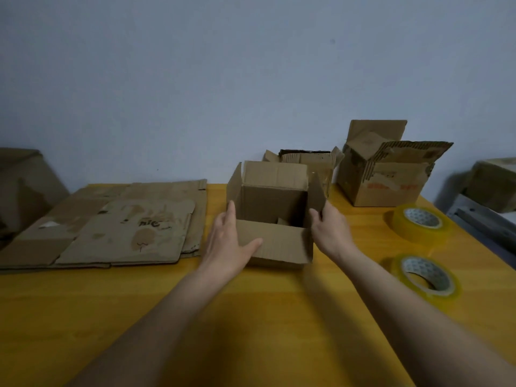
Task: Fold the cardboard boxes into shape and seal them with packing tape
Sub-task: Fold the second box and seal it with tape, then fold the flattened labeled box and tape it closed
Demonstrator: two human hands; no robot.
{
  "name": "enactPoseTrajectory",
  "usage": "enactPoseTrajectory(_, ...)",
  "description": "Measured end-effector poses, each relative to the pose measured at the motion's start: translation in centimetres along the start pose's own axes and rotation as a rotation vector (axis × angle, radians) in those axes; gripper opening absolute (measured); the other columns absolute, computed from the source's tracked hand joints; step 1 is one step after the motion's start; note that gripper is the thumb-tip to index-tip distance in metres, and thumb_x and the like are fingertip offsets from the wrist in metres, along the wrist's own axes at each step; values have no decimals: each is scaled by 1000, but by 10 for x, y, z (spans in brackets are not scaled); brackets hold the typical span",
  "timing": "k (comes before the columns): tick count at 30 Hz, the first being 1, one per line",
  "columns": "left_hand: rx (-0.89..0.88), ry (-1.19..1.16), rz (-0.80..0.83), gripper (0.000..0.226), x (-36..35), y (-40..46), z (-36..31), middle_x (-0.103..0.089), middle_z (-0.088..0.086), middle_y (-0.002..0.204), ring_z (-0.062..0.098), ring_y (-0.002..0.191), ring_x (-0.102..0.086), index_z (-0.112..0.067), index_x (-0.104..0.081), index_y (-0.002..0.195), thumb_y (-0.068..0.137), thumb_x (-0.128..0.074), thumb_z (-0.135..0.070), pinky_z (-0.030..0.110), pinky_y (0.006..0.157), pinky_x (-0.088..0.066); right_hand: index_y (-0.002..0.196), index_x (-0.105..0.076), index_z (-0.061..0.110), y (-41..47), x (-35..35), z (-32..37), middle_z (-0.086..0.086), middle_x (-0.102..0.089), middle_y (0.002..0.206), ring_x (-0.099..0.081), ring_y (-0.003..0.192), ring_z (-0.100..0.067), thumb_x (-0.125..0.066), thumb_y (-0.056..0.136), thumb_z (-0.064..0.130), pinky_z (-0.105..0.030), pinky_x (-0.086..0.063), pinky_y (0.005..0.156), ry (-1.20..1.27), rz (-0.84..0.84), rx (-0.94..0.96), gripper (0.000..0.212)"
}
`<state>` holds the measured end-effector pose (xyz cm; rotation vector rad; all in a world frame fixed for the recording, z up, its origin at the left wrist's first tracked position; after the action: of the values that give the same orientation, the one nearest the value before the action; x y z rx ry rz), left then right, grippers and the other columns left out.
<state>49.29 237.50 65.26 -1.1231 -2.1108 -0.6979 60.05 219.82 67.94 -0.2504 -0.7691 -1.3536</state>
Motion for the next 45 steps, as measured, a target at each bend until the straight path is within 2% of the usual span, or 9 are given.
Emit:
enactPoseTrajectory(8, 167, 118, -79, 111, 26, 29, 28, -9, 4, 159, 27, 145, -17, -28, 4, 152, 75, -74, -44, 48, 112, -26, 148, -29, 19, 33, -65, 48, -8, -41, 146, -40, 132, -27, -41, 100, 19, -43, -38, 107, 45, 365, 77, 49)
enactPoseTrajectory(13, 193, 163, -74, 110, 32, 81, 40, -14, 6, 159, 30, 140, -28, -23, -1, 153, 75, -74, -48, 45, 107, -35, 152, -15, 22, 62, -84, 43, -5, -24, 152, -33, 134, -26, -71, 82, 31, -45, -36, 110, 77, 623, 73, 90)
enactPoseTrajectory(20, -6, -128, 79, 87, 11, 144, 47, -12, -6, 158, 23, 141, -22, -29, -25, 148, 78, -75, -14, 37, 107, -34, 151, -21, 23, 119, -98, 21, -5, -20, 155, -28, 139, -29, -56, 93, 13, -45, -30, 114, -184, 389, 141, 68)
enactPoseTrajectory(24, -86, -150, 94, 88, 9, 147, 70, -4, -15, 159, 21, 144, -16, -40, -18, 148, 83, -65, -6, 20, 97, -34, 150, -20, 25, 135, -116, 21, -9, -25, 153, -33, 136, -30, -53, 94, 12, -45, -34, 110, -214, 324, 126, 66)
enactPoseTrajectory(29, 102, 371, 94, 89, 9, 113, 123, -12, -1, 159, 27, 146, -10, -33, -11, 151, 82, -65, -49, 56, 115, -10, 147, -26, 23, 139, -137, 32, -11, -32, 149, -38, 132, -33, -52, 95, 12, -47, -37, 107, -250, 264, 144, 59)
enactPoseTrajectory(35, 56, 597, 221, 110, 24, 75, 170, 8, -2, 161, 23, 147, 7, -29, 4, 152, 71, -50, -81, 51, 115, 2, 148, -22, 22, 130, -146, 40, -12, -33, 149, -40, 130, -34, -48, 97, 12, -47, -38, 104, -265, 230, 147, 59)
enactPoseTrajectory(38, 87, 570, 205, 94, 39, 62, 176, 7, 2, 161, 22, 148, 3, -28, 1, 153, 84, -54, -62, 42, 117, -6, 152, 0, 20, 125, -139, 45, -13, -13, 157, -31, 136, -38, -54, 94, 14, -51, -33, 108, -215, 144, -30, 80)
enactPoseTrajectory(42, 97, 584, 338, 93, 51, 50, 176, 17, 3, 159, 24, 147, 12, -28, 6, 152, 85, -54, -3, 42, 117, -7, 152, -5, 18, 84, -135, 61, -9, -6, 159, -18, 143, -32, -56, 92, 10, -46, -24, 113, -217, 72, 149, 80)
enactPoseTrajectory(45, -7, 739, 213, 74, 61, 36, 159, -15, 13, 157, 27, 146, -13, -10, -19, 149, 86, -53, 6, 36, 117, -17, 151, -13, 17, 36, -139, 62, -5, -6, 159, -10, 146, -26, -58, 90, 11, -38, -17, 115, -298, 91, 292, 76)
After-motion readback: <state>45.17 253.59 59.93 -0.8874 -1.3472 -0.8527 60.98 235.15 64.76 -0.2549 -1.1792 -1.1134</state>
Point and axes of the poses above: each hand's wrist, its own y-axis towards the middle knuckle, its own x-axis out of the back of the hand, z = x × y, the point moved 3 cm from there along y, towards the middle knuckle
